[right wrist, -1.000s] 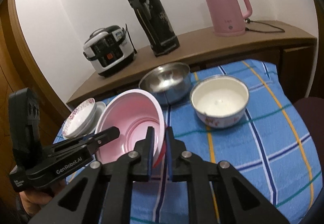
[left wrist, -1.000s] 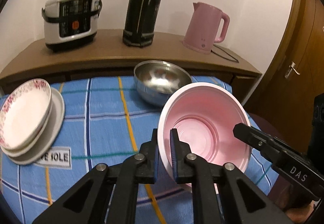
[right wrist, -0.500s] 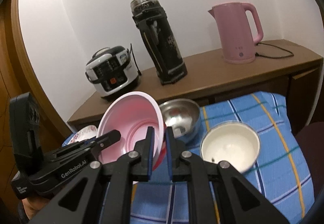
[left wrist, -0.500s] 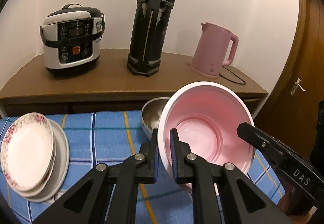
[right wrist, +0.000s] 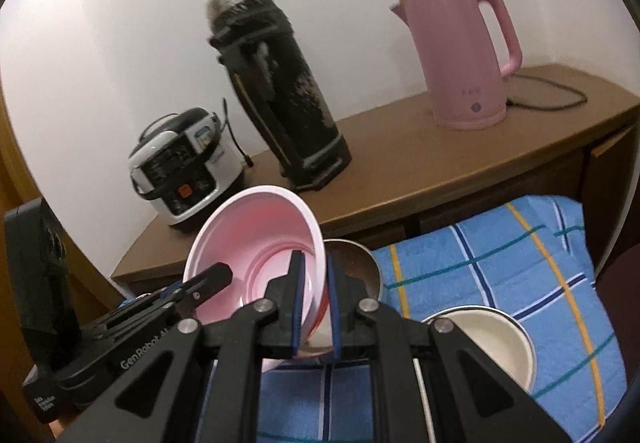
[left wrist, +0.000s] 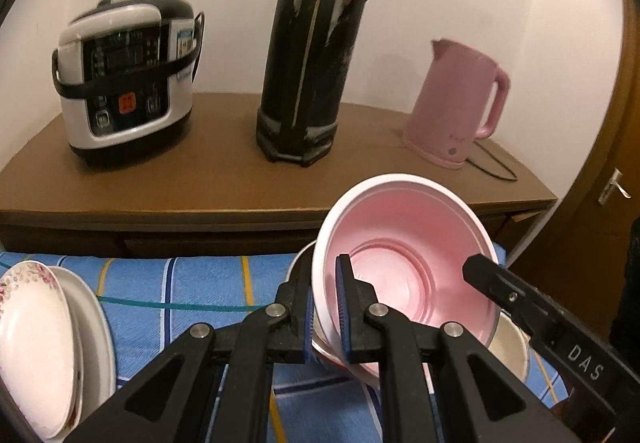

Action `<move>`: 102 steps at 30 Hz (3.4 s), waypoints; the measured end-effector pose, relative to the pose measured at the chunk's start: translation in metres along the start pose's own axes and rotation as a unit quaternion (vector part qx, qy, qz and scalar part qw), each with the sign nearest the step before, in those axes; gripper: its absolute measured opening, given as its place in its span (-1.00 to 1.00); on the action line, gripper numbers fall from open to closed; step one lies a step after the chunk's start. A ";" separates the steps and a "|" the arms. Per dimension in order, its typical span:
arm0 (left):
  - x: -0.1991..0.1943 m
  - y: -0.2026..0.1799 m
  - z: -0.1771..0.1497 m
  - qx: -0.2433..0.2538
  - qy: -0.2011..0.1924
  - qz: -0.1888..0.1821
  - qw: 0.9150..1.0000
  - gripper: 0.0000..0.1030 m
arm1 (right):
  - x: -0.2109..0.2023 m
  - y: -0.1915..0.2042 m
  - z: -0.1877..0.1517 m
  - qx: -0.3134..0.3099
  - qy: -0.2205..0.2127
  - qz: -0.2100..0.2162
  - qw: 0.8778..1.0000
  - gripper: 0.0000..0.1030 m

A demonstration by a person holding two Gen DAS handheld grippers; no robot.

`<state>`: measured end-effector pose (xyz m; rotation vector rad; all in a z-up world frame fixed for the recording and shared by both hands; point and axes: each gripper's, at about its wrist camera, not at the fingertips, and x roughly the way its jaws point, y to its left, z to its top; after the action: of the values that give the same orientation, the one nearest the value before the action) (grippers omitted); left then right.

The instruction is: Organize plates and bowls

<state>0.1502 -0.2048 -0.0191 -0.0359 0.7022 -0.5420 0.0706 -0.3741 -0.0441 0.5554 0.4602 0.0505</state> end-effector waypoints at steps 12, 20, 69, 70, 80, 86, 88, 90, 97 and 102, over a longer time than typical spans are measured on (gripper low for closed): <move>0.041 0.002 -0.011 -0.003 0.040 0.032 0.999 -0.78 | 0.035 -0.016 -0.005 0.012 0.030 -0.018 0.999 -0.79; 0.047 -0.002 -0.011 0.008 0.044 0.045 0.998 -0.78 | 0.043 -0.022 -0.011 0.011 0.038 -0.025 0.999 -0.75; 0.035 0.022 -0.014 0.024 -0.044 0.163 0.985 0.08 | 0.016 -0.030 -0.009 0.002 -0.069 -0.066 0.995 -0.26; 0.033 0.023 -0.014 0.023 -0.048 0.167 0.985 0.08 | 0.015 -0.031 -0.009 0.002 -0.071 -0.066 0.995 -0.26; 0.009 0.029 -0.035 -0.003 -0.062 0.180 0.982 0.08 | 0.009 -0.026 -0.013 -0.011 -0.098 -0.079 0.992 -0.26; 0.000 0.026 -0.050 -0.007 -0.061 0.178 0.982 0.08 | 0.000 -0.008 -0.025 -0.044 -0.121 -0.089 0.988 -0.26; -0.003 0.025 -0.053 -0.006 -0.064 0.176 0.982 0.08 | -0.004 -0.004 -0.031 -0.052 -0.125 -0.094 0.986 -0.26; -0.005 0.022 -0.056 -0.001 -0.067 0.175 0.982 0.08 | -0.010 -0.003 -0.038 -0.049 -0.129 -0.094 0.986 -0.26; -0.014 0.014 -0.069 0.002 -0.068 0.165 0.984 0.08 | -0.025 -0.004 -0.050 -0.046 -0.139 -0.108 0.983 -0.25; -0.024 0.009 -0.076 -0.001 -0.080 0.160 0.984 0.08 | -0.034 -0.004 -0.057 -0.045 -0.142 -0.117 0.982 -0.25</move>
<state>0.0922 -0.1741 -0.0649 0.0312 0.5384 -0.2268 0.0151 -0.3545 -0.0756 0.4080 0.2411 -0.2306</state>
